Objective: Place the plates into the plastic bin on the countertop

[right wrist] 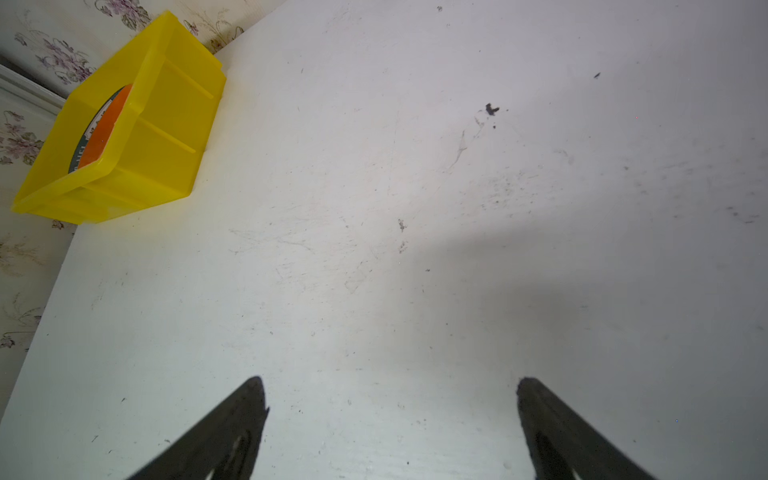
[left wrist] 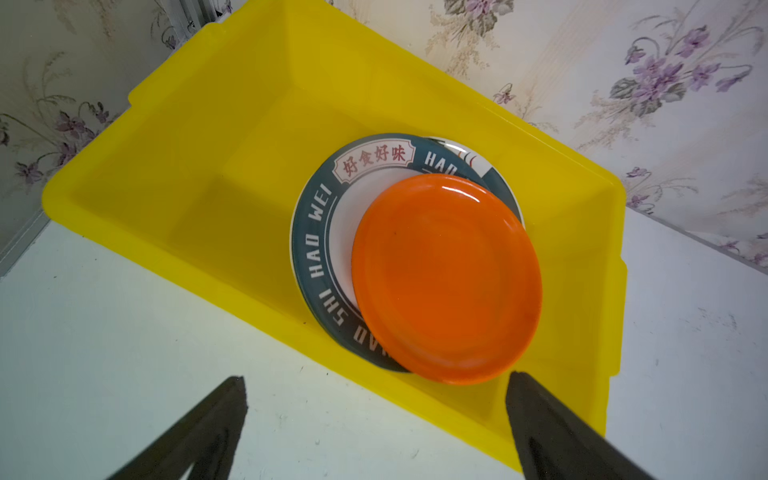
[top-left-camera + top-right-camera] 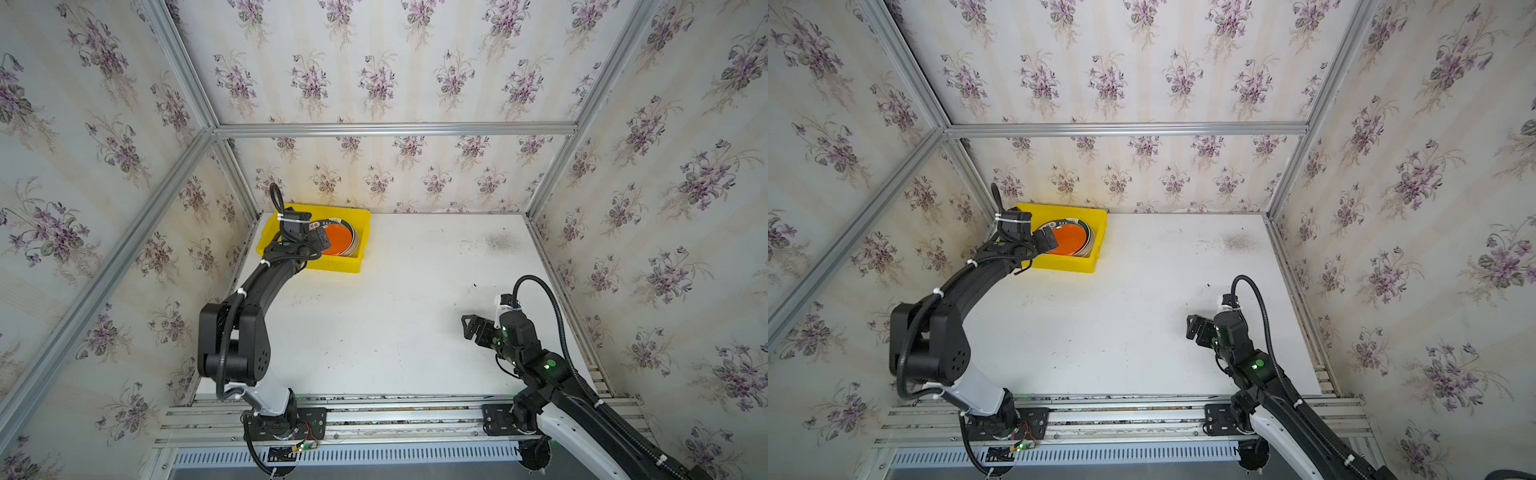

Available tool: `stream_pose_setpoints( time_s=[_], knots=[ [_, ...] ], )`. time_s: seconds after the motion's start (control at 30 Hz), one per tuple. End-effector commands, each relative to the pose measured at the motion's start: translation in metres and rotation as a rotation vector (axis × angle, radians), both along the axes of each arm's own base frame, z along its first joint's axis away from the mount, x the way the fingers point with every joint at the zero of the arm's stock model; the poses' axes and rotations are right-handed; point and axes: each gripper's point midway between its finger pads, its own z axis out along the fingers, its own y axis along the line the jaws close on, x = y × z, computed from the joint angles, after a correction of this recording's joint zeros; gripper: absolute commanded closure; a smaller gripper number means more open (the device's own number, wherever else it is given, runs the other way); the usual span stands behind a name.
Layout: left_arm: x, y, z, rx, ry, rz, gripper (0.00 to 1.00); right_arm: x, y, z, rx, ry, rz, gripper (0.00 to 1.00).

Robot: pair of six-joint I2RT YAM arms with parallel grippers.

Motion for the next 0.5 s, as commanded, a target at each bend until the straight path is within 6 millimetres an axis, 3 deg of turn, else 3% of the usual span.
stream_pose_setpoints(
  time_s=[0.0, 0.2, 0.47],
  knots=[
    [-0.012, 0.014, 0.025, 0.058, -0.192, 0.045, 0.0, 0.003, -0.013, 0.008, -0.06, -0.039, -0.042, 0.02],
    [-0.066, 0.041, 0.023, 0.158, -0.354, 0.121, 0.0, 0.009, -0.018, 0.019, -0.081, -0.116, -0.055, 0.02],
    [-0.094, 0.048, -0.002, 0.251, -0.322, 0.106, 0.0, 0.039, -0.011, 0.039, -0.124, -0.29, -0.036, 0.03]
  ],
)
